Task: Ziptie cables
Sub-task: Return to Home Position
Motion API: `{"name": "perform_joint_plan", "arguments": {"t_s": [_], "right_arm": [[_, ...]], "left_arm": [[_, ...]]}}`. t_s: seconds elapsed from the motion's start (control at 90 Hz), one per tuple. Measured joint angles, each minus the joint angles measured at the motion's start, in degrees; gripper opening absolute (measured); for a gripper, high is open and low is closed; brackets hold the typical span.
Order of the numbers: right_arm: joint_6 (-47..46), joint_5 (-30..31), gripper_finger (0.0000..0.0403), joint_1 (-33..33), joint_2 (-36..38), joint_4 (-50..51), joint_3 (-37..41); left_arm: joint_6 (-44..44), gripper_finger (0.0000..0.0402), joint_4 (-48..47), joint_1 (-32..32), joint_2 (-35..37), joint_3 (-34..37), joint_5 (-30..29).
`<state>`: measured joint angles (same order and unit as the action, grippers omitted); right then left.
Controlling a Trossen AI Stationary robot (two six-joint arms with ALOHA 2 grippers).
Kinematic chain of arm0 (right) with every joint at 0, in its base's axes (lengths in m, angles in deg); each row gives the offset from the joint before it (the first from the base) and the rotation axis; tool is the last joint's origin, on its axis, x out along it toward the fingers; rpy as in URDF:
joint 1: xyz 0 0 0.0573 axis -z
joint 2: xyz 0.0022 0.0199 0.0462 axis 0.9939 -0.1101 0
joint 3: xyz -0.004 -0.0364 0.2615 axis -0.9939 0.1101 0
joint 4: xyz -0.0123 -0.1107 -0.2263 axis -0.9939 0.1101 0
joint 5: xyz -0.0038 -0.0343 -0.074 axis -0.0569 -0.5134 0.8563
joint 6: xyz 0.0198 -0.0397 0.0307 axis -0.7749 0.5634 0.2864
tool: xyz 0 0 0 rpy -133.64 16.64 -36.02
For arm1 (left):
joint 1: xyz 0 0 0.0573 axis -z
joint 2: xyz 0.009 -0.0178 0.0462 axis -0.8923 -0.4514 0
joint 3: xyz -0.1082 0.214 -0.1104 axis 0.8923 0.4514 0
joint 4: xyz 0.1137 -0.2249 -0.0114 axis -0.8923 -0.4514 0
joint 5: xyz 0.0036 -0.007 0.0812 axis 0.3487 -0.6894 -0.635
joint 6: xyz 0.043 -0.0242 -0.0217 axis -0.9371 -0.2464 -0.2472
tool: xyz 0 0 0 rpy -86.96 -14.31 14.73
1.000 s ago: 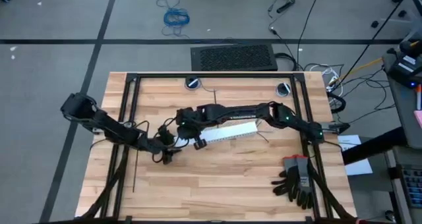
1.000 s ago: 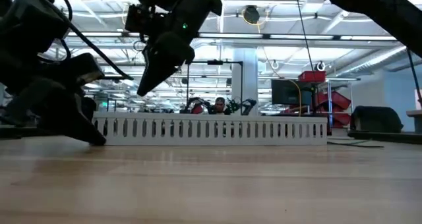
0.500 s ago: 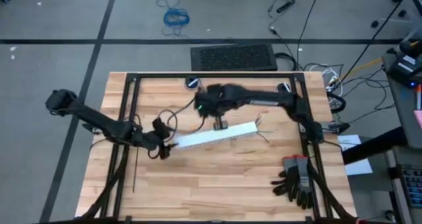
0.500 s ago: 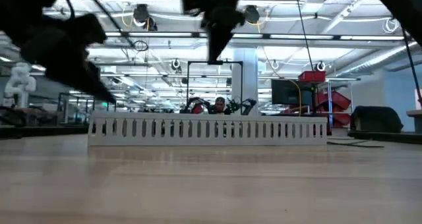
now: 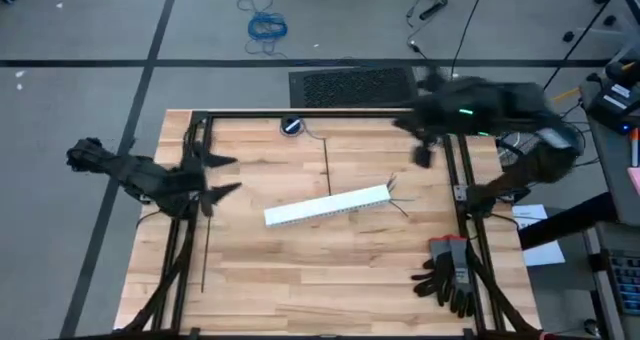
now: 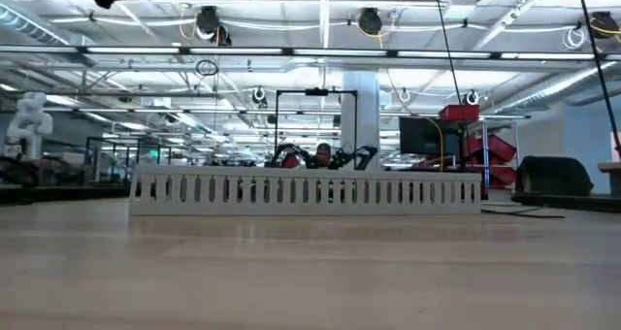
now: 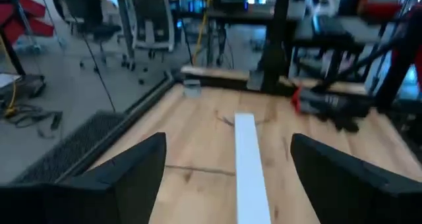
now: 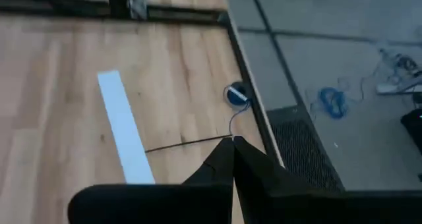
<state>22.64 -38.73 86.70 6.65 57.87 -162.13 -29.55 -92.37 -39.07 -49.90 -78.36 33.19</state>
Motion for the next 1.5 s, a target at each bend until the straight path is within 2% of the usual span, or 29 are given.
{"name": "perform_joint_plan", "arguments": {"t_s": [0.167,0.344,0.478,0.633,0.767,0.944,1.144,1.289,1.411,1.5], "right_arm": [[-4.67,0.48,0.0011,-1.14,20.99,-13.42,26.64],[-9.33,-2.12,0.0055,-1.21,42.94,-37.51,58.47],[-13.25,-6.41,0.0086,-1.28,50.34,-53.54,77.53],[-15.36,-10.12,0.01,-1.32,51.66,-73.44,93.21],[-14.83,-10.1,0.01,-1.64,51.17,-82.62,100.73],[-12.78,-8.51,0.01,-2.85,52.17,-85.65,103.05],[-9.43,-6.65,0.01,-3.9,56.48,-86.75,104.68],[-9.3,-7.08,0.01,-3.88,59.5,-92.76,109.5],[-10.39,-7.32,0.01,-3.88,60.16,-96.25,112.94],[-10.74,-7.2,0.01,-3.88,59.99,-95.06,113.59]], "left_arm": [[0.75,0.0321,-0.74,0.0,3.18,3.09,-0.39],[2.21,0.0321,-0.34,0.0,5.44,7.17,-0.46],[4.03,0.0322,2.88,0.05,7.9,11.8,1.15],[4.9,0.0322,7.99,0.05,13.59,18.24,3.06],[5.32,0.0322,9.05,0.05,18.38,22.5,2.85],[5.96,0.0322,8.47,0.05,24.97,26.97,2.18],[6.35,0.0322,11.72,0.06,25.17,30.74,0.99],[6.02,0.0322,12.08,0.07,25.17,31.4,0.64],[5.18,0.0322,12.03,0.07,25.17,31.31,0.53],[4.8,0.032,13.29,0.07,25.17,32.38,-0.45]]}}
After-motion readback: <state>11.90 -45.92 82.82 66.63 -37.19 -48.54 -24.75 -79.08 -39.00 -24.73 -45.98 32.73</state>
